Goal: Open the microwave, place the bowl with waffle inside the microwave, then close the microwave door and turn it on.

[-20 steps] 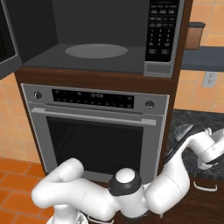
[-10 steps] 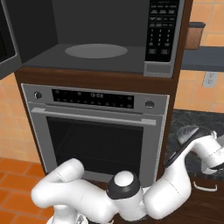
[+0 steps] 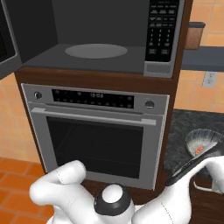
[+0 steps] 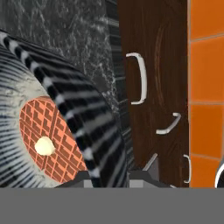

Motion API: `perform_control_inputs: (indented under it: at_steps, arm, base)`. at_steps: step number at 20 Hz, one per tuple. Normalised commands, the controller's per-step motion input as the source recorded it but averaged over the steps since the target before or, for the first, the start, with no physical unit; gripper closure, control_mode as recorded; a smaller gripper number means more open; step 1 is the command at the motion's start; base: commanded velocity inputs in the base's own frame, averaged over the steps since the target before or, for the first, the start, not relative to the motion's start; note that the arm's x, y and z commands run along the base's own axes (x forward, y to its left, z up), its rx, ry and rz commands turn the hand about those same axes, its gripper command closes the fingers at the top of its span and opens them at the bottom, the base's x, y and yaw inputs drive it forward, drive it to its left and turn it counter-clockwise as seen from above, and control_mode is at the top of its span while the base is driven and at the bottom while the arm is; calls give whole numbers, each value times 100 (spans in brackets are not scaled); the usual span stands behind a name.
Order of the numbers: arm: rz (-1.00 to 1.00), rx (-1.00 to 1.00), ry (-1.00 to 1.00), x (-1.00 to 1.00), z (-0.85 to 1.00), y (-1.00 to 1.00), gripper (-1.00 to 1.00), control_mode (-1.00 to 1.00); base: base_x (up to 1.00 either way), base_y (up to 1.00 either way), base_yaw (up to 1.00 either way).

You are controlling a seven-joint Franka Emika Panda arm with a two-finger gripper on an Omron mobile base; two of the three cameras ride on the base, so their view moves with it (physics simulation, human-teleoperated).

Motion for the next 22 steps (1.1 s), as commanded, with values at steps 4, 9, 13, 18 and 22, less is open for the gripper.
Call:
perform_control_inputs:
  at_steps: [4, 9, 13, 18, 22]
  arm:
    - [-3, 0, -12, -91, 48, 20, 100, -100]
    - [0, -5, -17, -83, 51, 61, 100, -100]
    - [1, -12, -22, -81, 68, 68, 100, -100]
    - [6, -13, -14, -82, 74, 76, 100, -100]
    - [3, -15, -1, -71, 53, 98, 100, -100]
  base:
    - [0, 0, 0]
    - [0, 0, 0]
    - [0, 0, 0]
    - [0, 0, 0]
    - [0, 0, 0]
